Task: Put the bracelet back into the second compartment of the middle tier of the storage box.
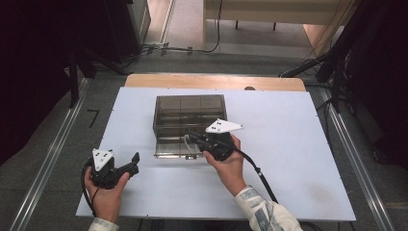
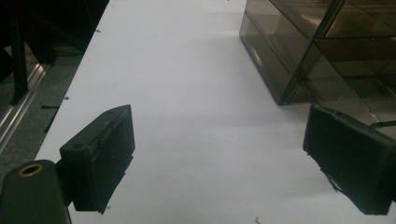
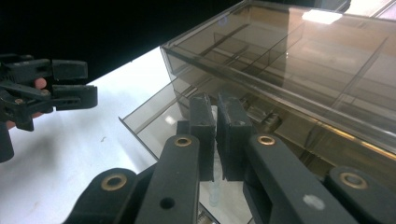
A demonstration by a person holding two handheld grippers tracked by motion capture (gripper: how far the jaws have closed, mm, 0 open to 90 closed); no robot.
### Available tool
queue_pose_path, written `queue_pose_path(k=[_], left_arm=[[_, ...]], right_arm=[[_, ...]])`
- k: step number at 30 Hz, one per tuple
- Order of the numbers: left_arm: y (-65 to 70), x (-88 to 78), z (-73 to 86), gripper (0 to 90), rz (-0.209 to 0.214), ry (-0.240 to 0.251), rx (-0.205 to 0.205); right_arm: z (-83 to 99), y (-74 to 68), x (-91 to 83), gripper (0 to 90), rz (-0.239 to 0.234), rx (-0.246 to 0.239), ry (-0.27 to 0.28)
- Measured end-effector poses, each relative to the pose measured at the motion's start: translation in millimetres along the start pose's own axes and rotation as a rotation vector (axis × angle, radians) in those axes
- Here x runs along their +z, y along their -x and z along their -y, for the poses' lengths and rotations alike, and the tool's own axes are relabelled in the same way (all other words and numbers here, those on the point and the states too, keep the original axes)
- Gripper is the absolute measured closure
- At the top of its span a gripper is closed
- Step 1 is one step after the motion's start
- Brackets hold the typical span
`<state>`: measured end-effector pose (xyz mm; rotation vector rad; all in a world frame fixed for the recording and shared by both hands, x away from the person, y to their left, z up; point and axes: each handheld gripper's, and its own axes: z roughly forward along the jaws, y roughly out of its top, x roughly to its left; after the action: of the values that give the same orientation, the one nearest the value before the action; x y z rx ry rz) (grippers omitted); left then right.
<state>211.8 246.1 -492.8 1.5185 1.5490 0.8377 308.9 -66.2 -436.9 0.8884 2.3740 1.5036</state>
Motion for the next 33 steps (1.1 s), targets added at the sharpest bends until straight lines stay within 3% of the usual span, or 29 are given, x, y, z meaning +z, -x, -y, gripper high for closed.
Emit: queue_pose_path(k=[6,11,15,25,33], left_arm=[[0.0,0.0,0.0,9.7,0.0,-0.001,-0.001],[0.0,0.2,0.2,9.7,0.0,-0.001,-0.002],[0.4,0.3,0.2,9.8,0.002,0.0,0.001],[0.4,0.3,0.3,9.8,0.0,0.0,0.003],[0.7,0.2,0.3,9.7,0.001,0.0,0.005]], right_arm=[[3.5,1.5,10.1,83.3,0.035,-0.012,-0.067],[7.2,5.6,14.5,72.8,0.1,-0.034,-0.14],[7.6,4.5,11.1,72.4,0.11,-0.059,-0.135],[6.1,3.6,-0.1,66.2,0.095,-0.058,-0.115],[8.9,6.5,-3.9,52.1,0.1,-0.042,-0.12]])
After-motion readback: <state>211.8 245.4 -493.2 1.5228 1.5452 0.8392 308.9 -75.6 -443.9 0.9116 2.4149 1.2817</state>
